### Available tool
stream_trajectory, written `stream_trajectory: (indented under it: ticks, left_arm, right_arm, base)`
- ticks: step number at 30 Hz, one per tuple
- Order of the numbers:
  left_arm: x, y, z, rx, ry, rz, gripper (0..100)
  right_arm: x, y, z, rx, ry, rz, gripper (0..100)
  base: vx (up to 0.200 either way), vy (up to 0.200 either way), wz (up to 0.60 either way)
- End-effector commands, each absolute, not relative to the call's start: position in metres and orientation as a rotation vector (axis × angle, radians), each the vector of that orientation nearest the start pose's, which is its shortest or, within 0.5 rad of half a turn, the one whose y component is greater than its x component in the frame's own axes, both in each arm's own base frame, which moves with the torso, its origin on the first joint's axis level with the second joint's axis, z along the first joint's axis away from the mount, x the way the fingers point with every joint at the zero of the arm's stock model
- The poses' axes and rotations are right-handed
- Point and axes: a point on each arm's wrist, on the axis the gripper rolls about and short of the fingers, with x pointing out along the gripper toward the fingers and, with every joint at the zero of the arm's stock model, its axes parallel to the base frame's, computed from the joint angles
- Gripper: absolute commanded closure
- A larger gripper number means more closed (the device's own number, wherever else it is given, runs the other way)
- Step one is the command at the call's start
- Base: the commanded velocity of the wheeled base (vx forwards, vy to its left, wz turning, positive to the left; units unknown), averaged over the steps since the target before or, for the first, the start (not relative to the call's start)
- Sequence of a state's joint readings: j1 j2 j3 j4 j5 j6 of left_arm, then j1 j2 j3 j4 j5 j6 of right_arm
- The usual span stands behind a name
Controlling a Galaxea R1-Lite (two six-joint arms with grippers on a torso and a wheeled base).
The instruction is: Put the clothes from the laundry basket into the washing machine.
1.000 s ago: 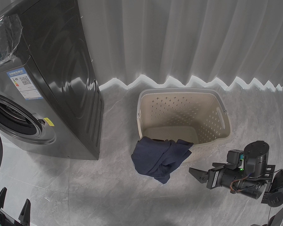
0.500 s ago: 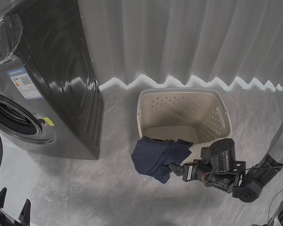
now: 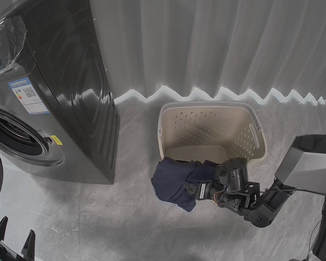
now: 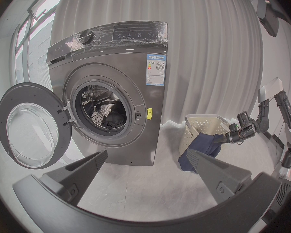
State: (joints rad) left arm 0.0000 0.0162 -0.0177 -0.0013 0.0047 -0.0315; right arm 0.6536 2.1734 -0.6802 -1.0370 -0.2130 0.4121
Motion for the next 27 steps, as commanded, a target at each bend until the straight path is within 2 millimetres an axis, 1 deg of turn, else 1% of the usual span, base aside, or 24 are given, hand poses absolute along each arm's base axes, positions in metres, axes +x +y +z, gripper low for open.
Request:
stream_trajectory:
  ticks: [1,11,17,25,26,27]
  left_arm:
    - [-0.022,0.0,0.076,-0.032,0.005,0.005,0]
    - [-0.022,0.0,0.076,-0.04,0.004,0.006,0]
    - [-0.022,0.0,0.076,-0.038,0.004,0.008,0]
    - [-0.022,0.0,0.076,-0.038,0.004,0.008,0]
    - [-0.022,0.0,0.076,-0.038,0.004,0.008,0]
    - [-0.022,0.0,0.076,-0.038,0.004,0.008,0]
  right_arm:
    - [0.29,0.216,0.021,0.197,0.504,0.338,0]
    - [0.305,0.225,0.016,0.198,0.458,0.347,0]
    - [0.306,0.228,0.012,0.192,0.436,0.361,0]
    - [0.306,0.231,0.016,0.19,0.407,0.376,0]
    - [0.307,0.232,0.017,0.195,0.397,0.379,100]
    - [0.308,0.233,0.019,0.2,0.383,0.383,100]
  base:
    - [0.0,0.0,0.0]
    - [0.0,0.0,0.0]
    - [0.0,0.0,0.0]
    - [0.0,0.0,0.0]
    - [0.0,0.0,0.0]
    - [0.0,0.0,0.0]
